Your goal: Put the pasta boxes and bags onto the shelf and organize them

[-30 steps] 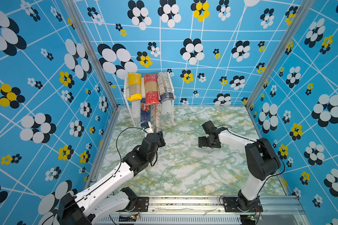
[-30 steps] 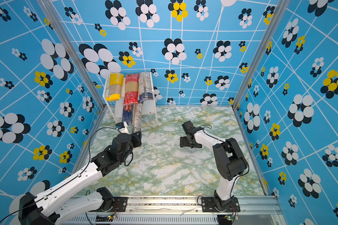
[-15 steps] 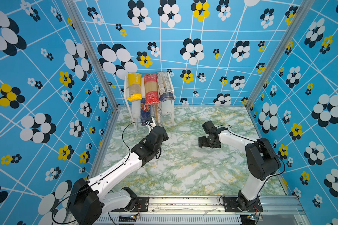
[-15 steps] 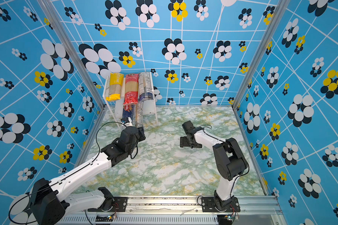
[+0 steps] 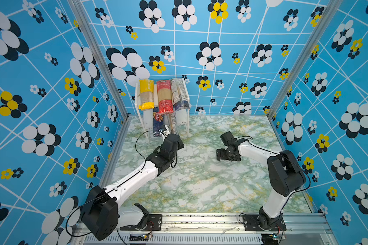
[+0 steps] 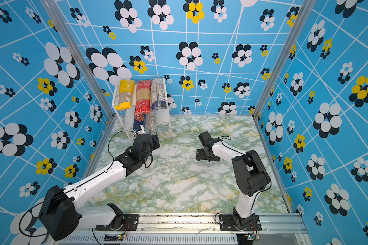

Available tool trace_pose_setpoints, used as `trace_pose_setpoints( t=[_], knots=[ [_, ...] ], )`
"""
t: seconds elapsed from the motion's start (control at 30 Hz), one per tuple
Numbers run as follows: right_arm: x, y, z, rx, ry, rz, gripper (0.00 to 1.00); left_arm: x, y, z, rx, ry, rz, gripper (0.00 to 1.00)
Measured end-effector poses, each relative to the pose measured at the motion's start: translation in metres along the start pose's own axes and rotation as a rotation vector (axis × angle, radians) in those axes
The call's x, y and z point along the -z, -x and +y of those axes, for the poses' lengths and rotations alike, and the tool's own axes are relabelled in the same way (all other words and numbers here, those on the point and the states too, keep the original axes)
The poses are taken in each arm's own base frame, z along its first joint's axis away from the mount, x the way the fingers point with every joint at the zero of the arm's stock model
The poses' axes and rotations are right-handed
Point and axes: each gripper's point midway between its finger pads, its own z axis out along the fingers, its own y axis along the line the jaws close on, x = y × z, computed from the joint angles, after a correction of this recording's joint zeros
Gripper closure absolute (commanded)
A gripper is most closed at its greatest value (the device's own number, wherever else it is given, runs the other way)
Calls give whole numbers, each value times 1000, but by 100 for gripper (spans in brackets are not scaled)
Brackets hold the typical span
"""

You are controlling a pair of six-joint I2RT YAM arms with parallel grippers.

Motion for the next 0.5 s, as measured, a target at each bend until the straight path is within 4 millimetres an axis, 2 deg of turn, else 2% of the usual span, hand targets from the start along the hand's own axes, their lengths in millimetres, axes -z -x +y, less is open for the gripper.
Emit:
trace_pose_setpoints(
  t=[0.23,0.5],
  knots=[
    [-2,-4,-3,0,-6,11,1,-3,14,-10,63,-53,-45,100],
    [-3,-4,-3,0,-6,11,1,-10,23,-4,141,-62,-84,100]
  ],
)
